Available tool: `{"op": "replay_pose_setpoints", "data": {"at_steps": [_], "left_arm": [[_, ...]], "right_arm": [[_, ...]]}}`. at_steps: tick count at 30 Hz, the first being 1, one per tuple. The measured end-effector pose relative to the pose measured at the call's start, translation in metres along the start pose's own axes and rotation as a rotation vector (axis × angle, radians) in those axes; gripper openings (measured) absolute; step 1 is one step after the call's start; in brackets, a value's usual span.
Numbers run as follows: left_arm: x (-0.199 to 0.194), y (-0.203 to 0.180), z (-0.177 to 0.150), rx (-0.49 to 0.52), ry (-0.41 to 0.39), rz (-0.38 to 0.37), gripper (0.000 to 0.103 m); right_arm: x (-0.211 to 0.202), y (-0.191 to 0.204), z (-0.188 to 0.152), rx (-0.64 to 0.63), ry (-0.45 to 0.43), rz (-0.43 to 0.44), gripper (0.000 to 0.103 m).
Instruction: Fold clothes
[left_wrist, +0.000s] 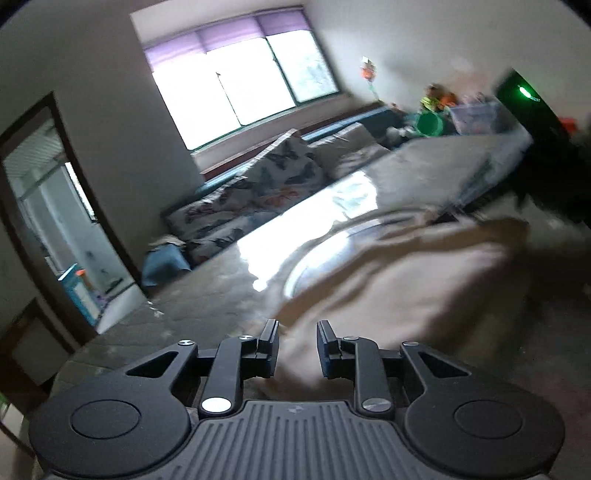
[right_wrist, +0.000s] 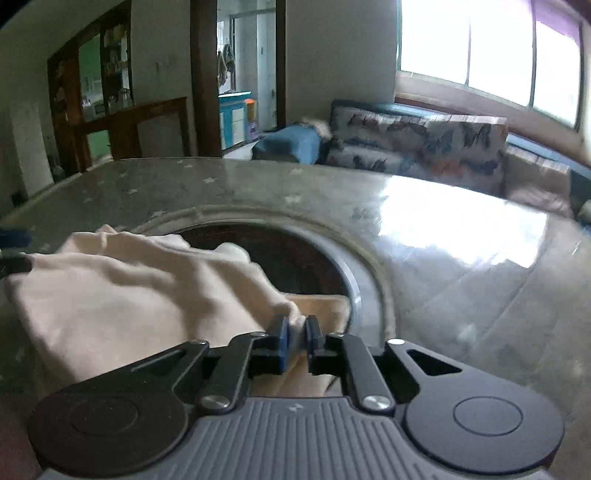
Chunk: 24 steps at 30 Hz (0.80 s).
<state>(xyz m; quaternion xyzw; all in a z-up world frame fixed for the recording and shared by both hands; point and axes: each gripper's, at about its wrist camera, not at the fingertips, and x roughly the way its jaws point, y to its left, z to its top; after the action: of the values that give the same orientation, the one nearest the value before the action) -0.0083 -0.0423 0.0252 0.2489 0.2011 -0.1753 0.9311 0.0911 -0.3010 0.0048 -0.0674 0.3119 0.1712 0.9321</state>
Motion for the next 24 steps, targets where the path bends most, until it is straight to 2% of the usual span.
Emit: {"op": "replay_pose_setpoints", "data": {"at_steps": [4, 7, 9, 12, 16, 21, 23, 24], "left_arm": [[0.002, -0.008, -0.013, 0.012, 0.037, -0.018, 0.025], [-0.003, -0.005, -0.011, -0.015, 0.03, -0.022, 0.025], [-0.007, -0.004, -0.008, -0.026, 0.017, -0.02, 0.027], [-0.01, 0.002, -0.006, -0.068, 0.006, -0.028, 0.028], [0.004, 0.022, 0.003, -0.163, 0.031, -0.005, 0.028], [0.037, 0.051, 0.007, -0.227, 0.071, 0.077, 0.028], [0.049, 0.066, 0.002, -0.3, 0.127, 0.054, 0.031], [0.054, 0.073, -0.002, -0.341, 0.155, 0.036, 0.036]], "right_arm": [[0.004, 0.001, 0.0, -0.021, 0.013, -0.045, 0.01], [0.004, 0.002, 0.004, -0.022, 0.004, -0.055, 0.016], [-0.001, 0.005, 0.012, -0.013, -0.026, -0.044, 0.016], [-0.004, 0.018, 0.025, -0.031, -0.049, 0.017, 0.016], [0.012, 0.049, 0.034, -0.077, -0.014, 0.133, 0.016], [0.034, 0.07, 0.037, -0.091, 0.017, 0.168, 0.016], [0.034, 0.071, 0.034, -0.089, 0.017, 0.169, 0.019], [0.034, 0.071, 0.032, -0.092, 0.016, 0.168, 0.019]]}}
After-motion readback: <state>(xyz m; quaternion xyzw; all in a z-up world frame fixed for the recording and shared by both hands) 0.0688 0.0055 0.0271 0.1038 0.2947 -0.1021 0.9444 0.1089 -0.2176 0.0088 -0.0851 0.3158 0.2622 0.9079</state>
